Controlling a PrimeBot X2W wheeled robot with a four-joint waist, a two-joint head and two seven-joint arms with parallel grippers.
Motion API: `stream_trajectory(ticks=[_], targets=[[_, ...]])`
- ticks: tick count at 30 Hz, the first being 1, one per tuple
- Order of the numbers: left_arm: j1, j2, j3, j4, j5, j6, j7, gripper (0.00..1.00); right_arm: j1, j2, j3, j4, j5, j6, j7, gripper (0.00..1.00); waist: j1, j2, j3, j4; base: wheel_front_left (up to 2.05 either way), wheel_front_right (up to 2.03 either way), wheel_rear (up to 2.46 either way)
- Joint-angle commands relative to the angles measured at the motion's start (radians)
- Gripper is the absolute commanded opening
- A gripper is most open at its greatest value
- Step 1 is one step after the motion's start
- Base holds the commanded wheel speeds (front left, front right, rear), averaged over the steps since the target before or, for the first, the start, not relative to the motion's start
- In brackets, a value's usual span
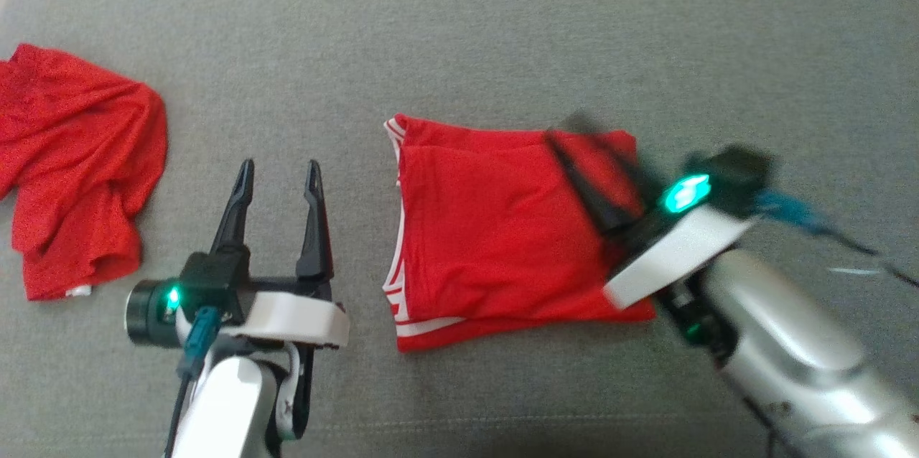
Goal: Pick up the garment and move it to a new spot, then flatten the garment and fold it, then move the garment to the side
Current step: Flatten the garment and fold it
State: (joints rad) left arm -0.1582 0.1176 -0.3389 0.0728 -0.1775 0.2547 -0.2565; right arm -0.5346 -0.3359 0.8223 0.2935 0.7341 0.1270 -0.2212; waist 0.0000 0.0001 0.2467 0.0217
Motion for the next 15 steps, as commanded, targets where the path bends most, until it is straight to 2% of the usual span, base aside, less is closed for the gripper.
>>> stream_trajectory(ticks=[1, 8, 11, 15], targets=[[-0.008, 0.018, 0.047, -0.033, 0.006, 0.006, -0.005, 1.00, 0.053, -0.004, -0.093, -0.036, -0.046, 0.004, -0.019, 1.00, 0.0000, -0.0001, -0.015, -0.015, 0.00, 0.00, 0.00], [0.015, 0.039, 0.064, -0.043, 0.005, 0.014, -0.005, 1.00, 0.250, 0.050, -0.503, -0.096, -0.246, 0.004, 0.005, 1.00, 0.0000, -0.0001, -0.055, -0.045, 0.00, 0.00, 0.00], [0.029, 0.050, 0.070, -0.045, 0.003, 0.017, -0.005, 1.00, 0.327, 0.081, -0.612, -0.148, -0.315, 0.004, 0.050, 1.00, 0.0000, -0.0001, -0.076, -0.061, 0.00, 0.00, 0.00], [0.051, 0.067, 0.073, -0.047, 0.002, 0.018, 0.000, 1.00, 0.410, 0.121, -0.690, -0.228, -0.376, 0.004, 0.114, 1.00, 0.0000, -0.0001, -0.102, -0.081, 0.00, 0.00, 0.00]])
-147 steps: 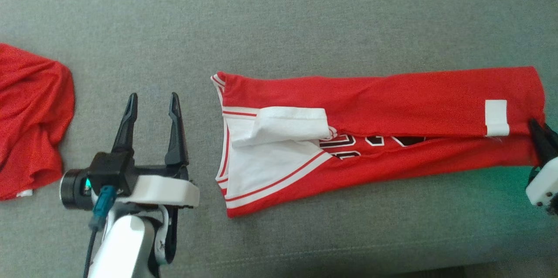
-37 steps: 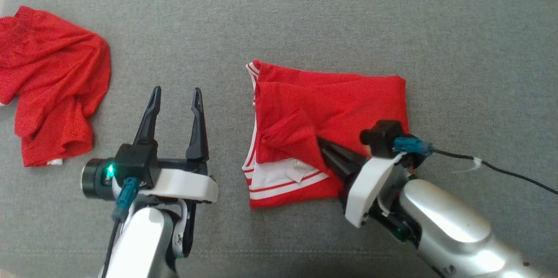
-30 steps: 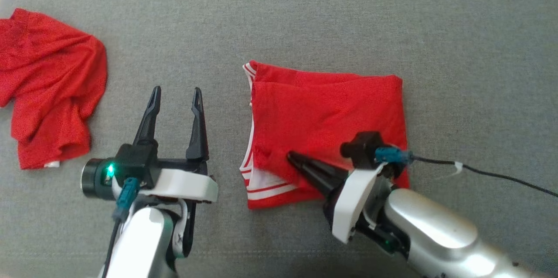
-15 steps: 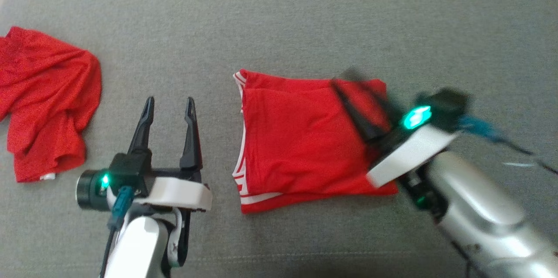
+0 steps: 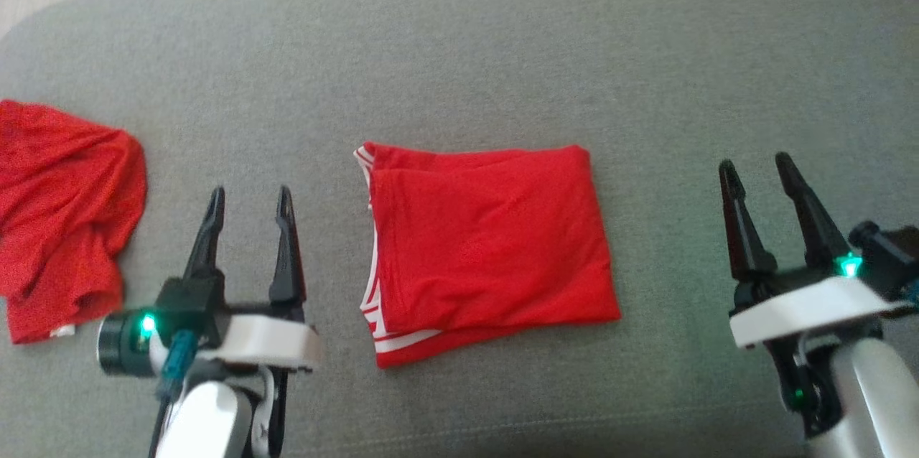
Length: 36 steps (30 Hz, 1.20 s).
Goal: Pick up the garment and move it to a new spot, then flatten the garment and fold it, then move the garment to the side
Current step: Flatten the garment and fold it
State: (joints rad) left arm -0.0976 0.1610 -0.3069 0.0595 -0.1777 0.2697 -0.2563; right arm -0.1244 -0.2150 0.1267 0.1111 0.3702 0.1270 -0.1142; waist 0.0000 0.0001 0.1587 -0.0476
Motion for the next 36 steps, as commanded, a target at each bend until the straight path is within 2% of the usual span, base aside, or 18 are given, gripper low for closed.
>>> stream_trajectory(ticks=[1, 13, 23, 36], targets=[[-0.004, 0.027, 0.042, -0.036, 0.001, 0.003, 0.001, 1.00, 0.017, 0.009, -0.007, -0.064, -0.023, 0.004, 0.021, 1.00, 0.0000, -0.0001, -0.020, -0.015, 0.00, 0.00, 0.00], [0.081, 0.050, 0.029, -0.041, -0.010, 0.006, 0.026, 1.00, 0.170, 0.079, -0.060, -0.195, -0.095, 0.004, 0.136, 1.00, 0.0000, -0.0001, -0.111, -0.025, 0.00, 0.00, 0.00], [0.132, 0.053, 0.027, -0.043, -0.025, 0.016, 0.031, 1.00, 0.221, 0.089, -0.064, -0.235, -0.112, 0.004, 0.175, 1.00, 0.0000, -0.0001, -0.154, -0.020, 0.00, 0.00, 0.00], [0.131, 0.059, 0.026, -0.047, -0.028, 0.029, 0.031, 1.00, 0.231, 0.093, -0.070, -0.258, -0.123, 0.004, 0.197, 1.00, 0.0000, -0.0001, -0.153, -0.011, 0.00, 0.00, 0.00]])
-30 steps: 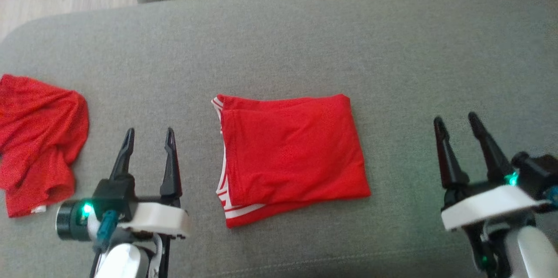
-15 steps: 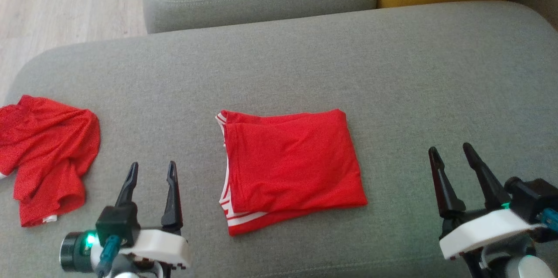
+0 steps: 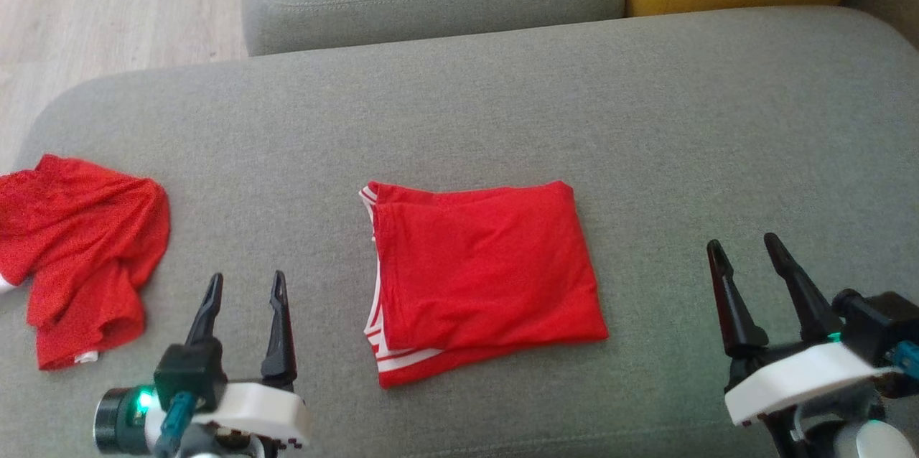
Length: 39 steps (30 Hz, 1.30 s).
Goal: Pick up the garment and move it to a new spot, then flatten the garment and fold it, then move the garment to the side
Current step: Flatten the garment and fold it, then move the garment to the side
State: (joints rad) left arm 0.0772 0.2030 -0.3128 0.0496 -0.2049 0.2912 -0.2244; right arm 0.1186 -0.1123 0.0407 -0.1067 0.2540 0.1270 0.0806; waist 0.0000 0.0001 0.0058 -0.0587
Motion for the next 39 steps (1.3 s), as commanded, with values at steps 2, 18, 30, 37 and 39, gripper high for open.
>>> stream_trajectory(ticks=[2, 18, 30, 37, 39], targets=[[-0.046, 0.018, 0.031, -0.038, -0.002, 0.009, -0.001, 1.00, -0.012, -0.009, 0.014, -0.041, -0.006, 0.004, 0.004, 1.00, 0.0000, -0.0001, 0.001, 0.000, 0.00, 0.00, 0.00], [-0.068, 0.025, 0.023, -0.040, -0.002, 0.015, -0.004, 1.00, -0.022, -0.013, 0.018, -0.025, -0.003, 0.004, 0.020, 1.00, 0.0000, -0.0001, 0.024, 0.009, 0.00, 0.00, 0.00], [-0.177, 0.007, 0.012, -0.050, 0.020, 0.006, -0.027, 1.00, -0.135, -0.051, 0.091, 0.107, 0.016, 0.004, 0.082, 1.00, 0.0000, -0.0001, 0.149, 0.086, 0.00, 0.00, 0.00], [-0.242, -0.032, 0.002, -0.034, 0.035, -0.007, -0.036, 1.00, -0.282, -0.027, 0.141, 0.317, 0.037, 0.004, 0.113, 1.00, 0.0000, -0.0001, 0.222, 0.161, 0.00, 0.00, 0.00], [-0.257, -0.041, 0.000, -0.040, 0.043, -0.012, -0.037, 1.00, -0.314, -0.029, 0.142, 0.374, 0.039, 0.004, 0.127, 1.00, 0.0000, -0.0001, 0.236, 0.177, 0.00, 0.00, 0.00]])
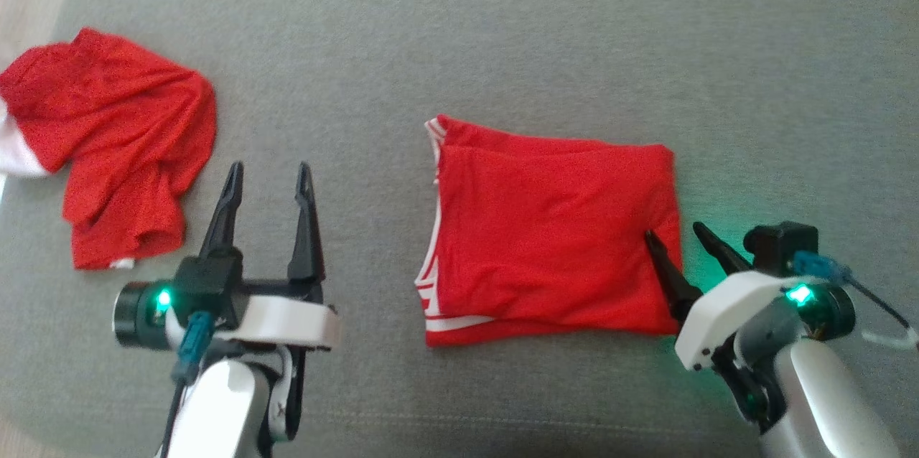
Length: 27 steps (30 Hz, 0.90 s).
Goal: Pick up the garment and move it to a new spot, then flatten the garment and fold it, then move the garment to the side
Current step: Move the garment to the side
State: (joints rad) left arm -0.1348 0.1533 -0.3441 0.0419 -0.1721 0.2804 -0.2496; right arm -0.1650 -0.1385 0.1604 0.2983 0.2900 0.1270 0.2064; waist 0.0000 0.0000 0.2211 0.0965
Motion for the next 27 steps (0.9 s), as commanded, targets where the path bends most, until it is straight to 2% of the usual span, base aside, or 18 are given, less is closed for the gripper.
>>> stream_trajectory(ticks=[1, 4, 5, 6, 7, 8, 12, 17, 27], targets=[[-0.051, 0.003, 0.031, -0.034, 0.014, -0.004, -0.012, 1.00, -0.044, -0.003, 0.024, -0.007, 0.007, 0.004, 0.008, 1.00, 0.0000, 0.0000, 0.026, 0.030, 0.00, 0.00, 0.00], [-0.061, -0.011, 0.031, -0.036, 0.024, -0.013, -0.012, 1.00, -0.073, -0.009, 0.042, 0.054, 0.025, 0.004, 0.044, 1.00, 0.0000, 0.0000, 0.037, 0.048, 0.00, 0.00, 0.00], [-0.063, -0.015, 0.032, -0.036, 0.027, -0.015, -0.012, 1.00, -0.079, -0.011, 0.049, 0.066, 0.033, 0.004, 0.052, 0.96, 0.0000, 0.0000, 0.038, 0.051, 0.00, 0.00, 0.00], [-0.063, -0.018, 0.034, -0.036, 0.029, -0.017, -0.012, 1.00, -0.083, -0.013, 0.057, 0.077, 0.041, 0.004, 0.063, 0.65, 0.0000, 0.0000, 0.039, 0.053, 0.00, 0.00, 0.00], [-0.062, -0.022, 0.036, -0.036, 0.031, -0.018, -0.012, 1.00, -0.086, -0.016, 0.063, 0.085, 0.049, 0.004, 0.072, 0.38, 0.0000, 0.0000, 0.039, 0.055, 0.00, 0.00, 0.00], [-0.062, -0.025, 0.038, -0.036, 0.033, -0.020, -0.012, 1.00, -0.089, -0.019, 0.067, 0.088, 0.054, 0.004, 0.072, 0.00, 0.0000, 0.0000, 0.040, 0.055, 0.00, 0.00, 0.00], [-0.053, -0.034, 0.049, -0.035, 0.040, -0.026, -0.012, 1.00, -0.089, -0.027, 0.081, 0.081, 0.073, 0.004, 0.059, 0.00, 0.0000, 0.0000, 0.037, 0.041, 0.00, 0.00, 0.00], [-0.055, -0.035, 0.065, -0.044, 0.053, -0.035, -0.012, 1.00, -0.099, -0.054, 0.117, 0.028, 0.072, 0.004, 0.037, 0.00, 0.0000, 0.0000, 0.056, -0.015, 0.00, 0.00, 0.00], [-0.086, -0.014, 0.064, -0.055, 0.091, -0.065, -0.012, 1.00, -0.139, -0.151, 0.149, -0.057, 0.083, 0.004, 0.010, 0.00, 0.0000, 0.0000, 0.088, -0.219, 0.00, 0.00, 0.00]])
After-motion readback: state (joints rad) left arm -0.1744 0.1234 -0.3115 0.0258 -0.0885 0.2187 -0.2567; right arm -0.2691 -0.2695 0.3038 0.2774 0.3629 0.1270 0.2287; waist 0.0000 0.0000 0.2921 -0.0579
